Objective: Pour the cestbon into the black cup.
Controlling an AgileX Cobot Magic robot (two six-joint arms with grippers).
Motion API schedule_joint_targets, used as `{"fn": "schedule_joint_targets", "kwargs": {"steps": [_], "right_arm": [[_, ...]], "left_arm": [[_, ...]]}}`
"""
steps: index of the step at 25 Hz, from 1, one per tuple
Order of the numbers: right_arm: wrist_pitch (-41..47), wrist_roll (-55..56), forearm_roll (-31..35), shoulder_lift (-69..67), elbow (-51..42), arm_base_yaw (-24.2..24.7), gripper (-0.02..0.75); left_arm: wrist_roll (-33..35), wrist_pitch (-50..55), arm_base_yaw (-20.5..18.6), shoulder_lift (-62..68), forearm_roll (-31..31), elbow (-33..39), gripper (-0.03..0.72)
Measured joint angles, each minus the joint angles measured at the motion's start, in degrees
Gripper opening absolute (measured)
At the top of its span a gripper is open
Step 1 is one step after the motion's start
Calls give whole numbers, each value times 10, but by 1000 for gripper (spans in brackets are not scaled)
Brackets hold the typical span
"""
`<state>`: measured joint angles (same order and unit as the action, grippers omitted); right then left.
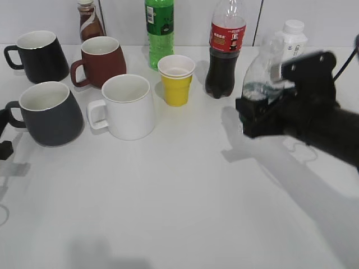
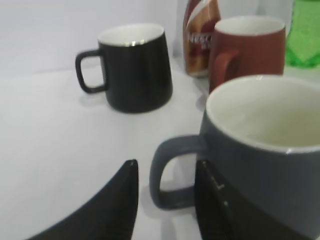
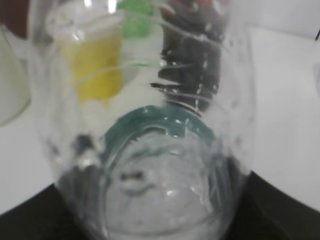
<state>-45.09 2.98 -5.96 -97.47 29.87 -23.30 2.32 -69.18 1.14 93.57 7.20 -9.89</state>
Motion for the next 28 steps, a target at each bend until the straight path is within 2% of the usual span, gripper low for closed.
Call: {"fn": "schedule_joint_targets", "kwargs": {"steps": [7,8,10,12,17,20,22,24,26,28], "right_arm": [[-69,-9,13,-55,-13,0,437],[-75,-9,11,-57,-14,0,459],[-88,-9,7,-57,-15,0,571],[-102,-9,7,-48,-15,0,643],[-71,-10,3,46,-15,0,671],[32,-9,-18,143,0,0,672],[148,3,-46,213,24,0,672],[261,30,-79,289,48,0,672],[362,45,-93,357,60,0,672],[466,52,-89,424,63,-1,672]], "left_arm": [[0,-2,0,-51,38,3,290],[0,-2,0,-57,43,3,290],[-5,-2,0,-70,56,3,290],[-14,-2,1,-86,65,3,290],[-63,35,2,-163,75,2,290],[-128,192,2,-262,117,-28,290],[-227,379,3,-348,187,-76,290],[-318,520,12,-429,259,-127,309],[-349,635,34,-527,279,-163,351],[-363,735,72,-595,266,-190,425]]}}
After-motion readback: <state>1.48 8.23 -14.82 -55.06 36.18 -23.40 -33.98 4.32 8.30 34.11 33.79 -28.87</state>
